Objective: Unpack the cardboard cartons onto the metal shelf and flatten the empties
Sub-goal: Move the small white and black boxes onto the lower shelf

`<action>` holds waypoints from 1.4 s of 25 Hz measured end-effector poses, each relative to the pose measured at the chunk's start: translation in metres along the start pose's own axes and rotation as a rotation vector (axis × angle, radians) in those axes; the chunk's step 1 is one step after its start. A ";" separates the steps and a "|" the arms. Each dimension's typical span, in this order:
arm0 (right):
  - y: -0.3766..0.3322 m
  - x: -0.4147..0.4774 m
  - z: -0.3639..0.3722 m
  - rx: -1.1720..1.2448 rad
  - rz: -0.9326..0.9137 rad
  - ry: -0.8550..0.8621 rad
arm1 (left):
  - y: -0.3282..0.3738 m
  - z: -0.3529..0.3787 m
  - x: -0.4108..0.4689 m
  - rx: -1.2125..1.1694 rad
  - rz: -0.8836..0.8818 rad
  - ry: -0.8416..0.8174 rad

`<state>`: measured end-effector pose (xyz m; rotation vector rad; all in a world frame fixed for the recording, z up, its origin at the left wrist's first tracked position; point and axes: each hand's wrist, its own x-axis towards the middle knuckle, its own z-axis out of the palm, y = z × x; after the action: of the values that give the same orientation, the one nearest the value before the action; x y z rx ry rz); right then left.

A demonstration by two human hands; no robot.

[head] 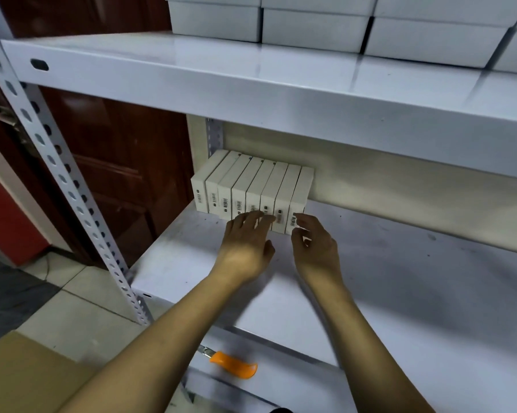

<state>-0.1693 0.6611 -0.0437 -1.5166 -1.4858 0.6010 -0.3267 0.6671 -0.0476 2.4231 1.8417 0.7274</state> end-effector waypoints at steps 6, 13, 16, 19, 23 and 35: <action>-0.017 -0.018 0.016 0.051 -0.027 -0.117 | -0.016 -0.020 -0.031 -0.032 -0.140 0.023; -0.039 -0.036 0.046 0.027 -0.087 -0.241 | -0.038 -0.041 -0.076 -0.096 -0.311 0.059; -0.050 -0.047 0.063 0.044 -0.138 -0.268 | -0.050 -0.053 -0.095 -0.123 -0.368 0.096; -0.063 -0.060 0.080 0.057 -0.185 -0.304 | -0.060 -0.065 -0.117 -0.133 -0.421 0.126; -0.081 -0.083 0.101 0.072 -0.196 -0.334 | -0.074 -0.080 -0.151 -0.131 -0.454 0.161; -0.136 -0.197 0.161 0.136 -0.247 -0.518 | -0.112 -0.139 -0.289 -0.046 -0.675 0.196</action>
<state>-0.4063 0.4969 -0.0532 -1.0927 -1.9401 0.9716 -0.5369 0.4008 -0.0566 1.5585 2.4579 0.9289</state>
